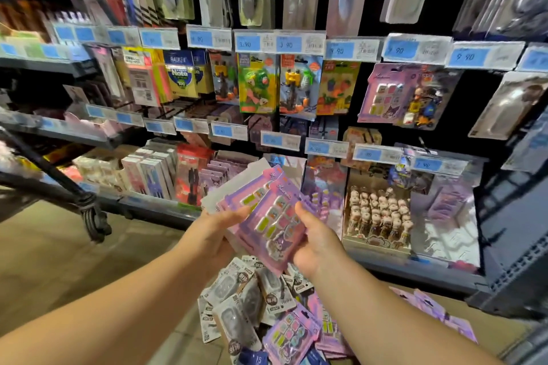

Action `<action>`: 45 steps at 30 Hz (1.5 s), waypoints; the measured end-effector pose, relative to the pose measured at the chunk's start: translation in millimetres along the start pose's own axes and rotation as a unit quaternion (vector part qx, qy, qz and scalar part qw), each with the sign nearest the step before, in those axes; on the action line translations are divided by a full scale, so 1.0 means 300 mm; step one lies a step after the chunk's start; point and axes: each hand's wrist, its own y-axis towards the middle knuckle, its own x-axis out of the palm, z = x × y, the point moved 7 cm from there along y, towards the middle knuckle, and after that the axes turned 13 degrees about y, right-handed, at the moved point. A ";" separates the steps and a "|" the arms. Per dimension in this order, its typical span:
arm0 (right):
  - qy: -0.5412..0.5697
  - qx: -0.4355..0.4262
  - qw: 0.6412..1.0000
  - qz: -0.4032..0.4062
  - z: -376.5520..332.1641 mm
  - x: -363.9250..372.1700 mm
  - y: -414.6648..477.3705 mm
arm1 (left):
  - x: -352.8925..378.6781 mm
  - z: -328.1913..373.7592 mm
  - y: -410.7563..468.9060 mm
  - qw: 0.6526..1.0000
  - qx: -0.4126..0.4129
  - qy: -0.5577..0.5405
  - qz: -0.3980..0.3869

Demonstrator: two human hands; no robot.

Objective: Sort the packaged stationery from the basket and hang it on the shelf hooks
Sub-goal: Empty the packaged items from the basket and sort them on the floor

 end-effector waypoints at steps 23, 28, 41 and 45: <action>-0.261 -0.070 0.946 0.177 -0.155 -0.627 0.286 | -0.149 -0.516 0.080 0.966 -0.206 -0.004 0.156; -0.323 -0.063 0.922 0.204 -0.140 -0.805 0.319 | -0.169 -0.553 0.078 0.964 -0.214 -0.008 0.159; -0.544 -0.031 0.828 0.135 0.007 -0.517 0.303 | -0.175 -0.523 0.072 0.973 -0.179 0.062 0.135; -0.431 0.048 0.901 0.018 0.164 -0.288 0.191 | -0.140 -0.495 0.066 0.971 -0.105 0.204 0.066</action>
